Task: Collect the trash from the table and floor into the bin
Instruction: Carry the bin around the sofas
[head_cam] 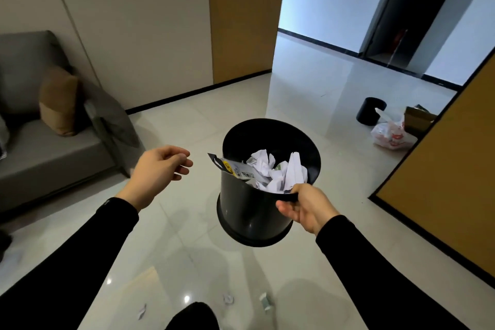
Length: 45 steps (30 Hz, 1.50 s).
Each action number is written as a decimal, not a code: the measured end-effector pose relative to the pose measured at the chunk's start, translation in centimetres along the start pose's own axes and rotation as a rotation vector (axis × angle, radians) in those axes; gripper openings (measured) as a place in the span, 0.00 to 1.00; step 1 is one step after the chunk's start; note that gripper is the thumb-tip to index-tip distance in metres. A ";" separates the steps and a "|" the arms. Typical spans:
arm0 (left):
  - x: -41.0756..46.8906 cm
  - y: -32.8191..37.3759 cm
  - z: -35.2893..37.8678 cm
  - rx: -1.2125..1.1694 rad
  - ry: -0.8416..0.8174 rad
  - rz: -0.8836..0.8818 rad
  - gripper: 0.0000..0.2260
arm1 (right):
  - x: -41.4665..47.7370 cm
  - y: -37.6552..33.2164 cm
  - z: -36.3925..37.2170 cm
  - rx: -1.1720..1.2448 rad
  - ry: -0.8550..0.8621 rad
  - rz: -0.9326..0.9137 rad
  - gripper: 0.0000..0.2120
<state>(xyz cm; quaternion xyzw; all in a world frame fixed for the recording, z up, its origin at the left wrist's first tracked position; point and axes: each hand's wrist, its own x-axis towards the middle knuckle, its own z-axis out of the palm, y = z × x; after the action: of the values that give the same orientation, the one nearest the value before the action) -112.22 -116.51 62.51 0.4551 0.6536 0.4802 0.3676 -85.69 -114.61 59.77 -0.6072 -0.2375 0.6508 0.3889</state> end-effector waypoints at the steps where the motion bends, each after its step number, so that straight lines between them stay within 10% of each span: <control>1: 2.5 0.2 1.0 -0.005 -0.027 0.010 0.08 | 1.7 -0.8 0.2 0.013 0.018 0.002 0.09; 19: 40.8 5.0 19.4 0.137 -0.889 0.202 0.09 | 20.2 -10.6 8.0 0.622 0.655 -0.112 0.10; 33: 31.4 -0.9 28.3 0.375 -1.607 0.379 0.09 | 12.0 2.7 15.4 1.079 1.222 -0.170 0.10; 45: 13.5 -4.2 14.5 0.289 -2.135 0.496 0.09 | 4.0 18.2 35.9 1.557 1.656 -0.224 0.17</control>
<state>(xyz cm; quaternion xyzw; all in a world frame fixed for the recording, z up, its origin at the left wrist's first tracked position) -104.18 -99.95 53.98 0.7926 -0.0592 -0.1799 0.5796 -124.54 -116.23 48.54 -0.4194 0.5070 -0.0172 0.7528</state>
